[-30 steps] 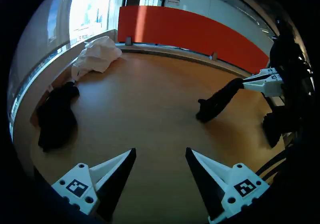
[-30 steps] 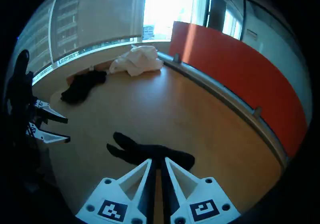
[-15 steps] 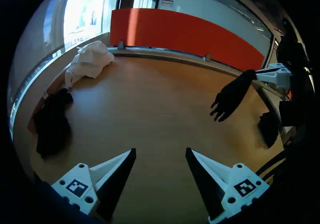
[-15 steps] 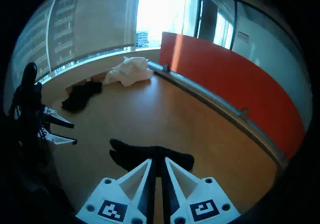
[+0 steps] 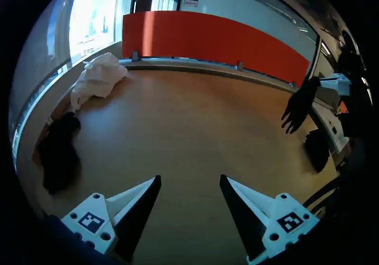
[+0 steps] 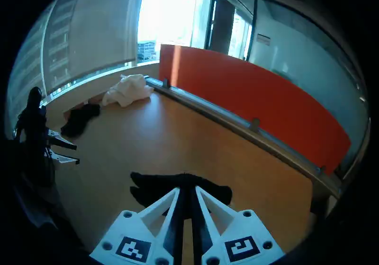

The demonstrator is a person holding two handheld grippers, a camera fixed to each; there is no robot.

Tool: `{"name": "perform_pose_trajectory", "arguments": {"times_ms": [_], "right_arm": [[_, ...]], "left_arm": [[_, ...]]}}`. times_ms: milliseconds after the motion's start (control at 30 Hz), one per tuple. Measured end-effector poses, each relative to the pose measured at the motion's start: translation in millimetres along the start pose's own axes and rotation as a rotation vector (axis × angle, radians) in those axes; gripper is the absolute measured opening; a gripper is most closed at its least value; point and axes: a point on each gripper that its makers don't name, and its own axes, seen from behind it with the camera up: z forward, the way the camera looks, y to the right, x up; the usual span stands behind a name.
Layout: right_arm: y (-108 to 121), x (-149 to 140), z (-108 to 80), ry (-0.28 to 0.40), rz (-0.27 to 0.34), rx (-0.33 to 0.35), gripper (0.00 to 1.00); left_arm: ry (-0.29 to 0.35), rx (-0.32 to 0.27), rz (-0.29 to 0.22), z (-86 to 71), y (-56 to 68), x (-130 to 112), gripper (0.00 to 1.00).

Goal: Fold towel

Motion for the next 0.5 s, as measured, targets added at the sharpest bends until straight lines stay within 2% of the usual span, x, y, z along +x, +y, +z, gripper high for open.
{"name": "perform_pose_trajectory", "arguments": {"times_ms": [267, 500], "right_arm": [[57.9, -24.8, -28.6, -0.014, 0.024, -0.064, 0.07], [99.5, -45.2, -50.0, -0.032, 0.041, -0.115, 0.07]], "left_arm": [[-0.005, 0.0, -0.003, 5.4, 11.0, 2.8, 0.92], [-0.008, 0.0, -0.002, 8.9, 21.9, 6.1, 0.92]]}}
